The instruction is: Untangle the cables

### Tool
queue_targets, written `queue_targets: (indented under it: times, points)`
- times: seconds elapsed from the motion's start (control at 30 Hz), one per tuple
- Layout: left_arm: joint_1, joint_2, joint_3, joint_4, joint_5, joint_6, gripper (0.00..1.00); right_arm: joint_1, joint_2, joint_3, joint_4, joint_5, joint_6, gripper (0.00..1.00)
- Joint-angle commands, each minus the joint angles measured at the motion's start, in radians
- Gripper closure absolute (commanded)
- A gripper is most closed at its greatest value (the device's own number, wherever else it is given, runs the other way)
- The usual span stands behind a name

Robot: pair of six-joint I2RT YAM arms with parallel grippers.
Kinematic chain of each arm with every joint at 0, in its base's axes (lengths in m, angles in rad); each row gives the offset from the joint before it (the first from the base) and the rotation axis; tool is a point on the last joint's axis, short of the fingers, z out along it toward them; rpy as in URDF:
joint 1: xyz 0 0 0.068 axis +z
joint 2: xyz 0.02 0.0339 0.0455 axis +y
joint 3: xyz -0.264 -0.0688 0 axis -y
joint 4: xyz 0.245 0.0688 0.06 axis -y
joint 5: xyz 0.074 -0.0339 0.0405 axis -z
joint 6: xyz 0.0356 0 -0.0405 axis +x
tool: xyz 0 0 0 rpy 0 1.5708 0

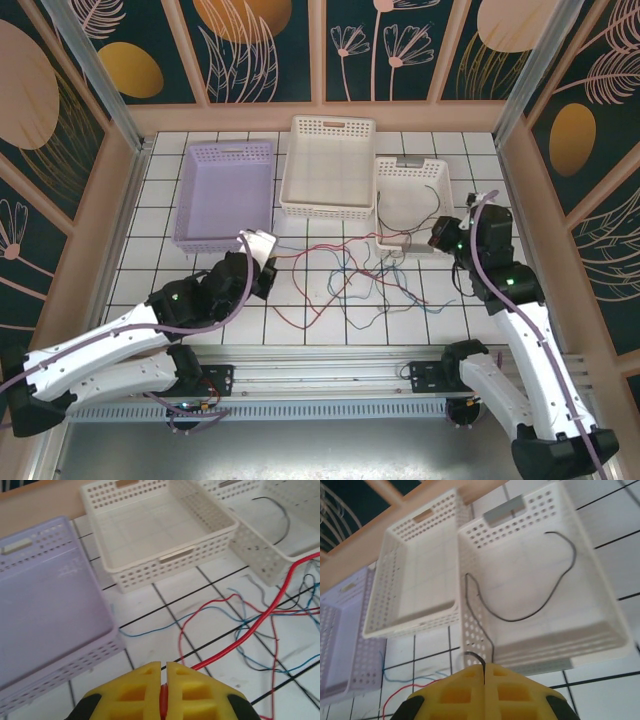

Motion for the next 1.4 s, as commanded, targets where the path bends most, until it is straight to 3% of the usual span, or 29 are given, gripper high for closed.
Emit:
queue_targets:
  times: [0.0,0.17,0.3,0.53,0.73,0.9,1.07,1.37]
  points:
    - [0.005,-0.061,0.021,-0.097,-0.143,-0.019,1.0,-0.058,-0.023,0.037,-0.053,0.051,-0.044,1.0]
    - [0.004,-0.119,0.034,-0.148,-0.225,-0.075,1.0,-0.111,-0.03,0.045,-0.052,0.045,-0.053,1.0]
    - [0.004,-0.138,0.059,-0.18,-0.315,-0.111,1.0,-0.128,-0.022,0.099,-0.069,0.127,-0.059,1.0]
    - [0.004,-0.236,0.131,-0.207,-0.457,-0.184,1.0,-0.163,-0.022,0.142,-0.071,0.155,-0.033,1.0]
    - [0.004,-0.255,0.147,-0.141,-0.334,-0.152,1.0,-0.169,0.027,0.254,-0.01,-0.053,-0.004,1.0]
    - [0.004,-0.229,0.096,-0.054,-0.252,-0.12,1.0,-0.167,0.129,0.488,-0.02,-0.22,-0.003,1.0]
    - [0.005,-0.219,0.032,0.061,-0.153,-0.094,1.0,-0.123,0.218,0.72,-0.069,-0.253,-0.005,1.0]
    - [0.004,-0.184,-0.03,0.144,-0.022,-0.057,1.0,-0.108,0.342,0.897,-0.054,-0.286,-0.007,1.0]
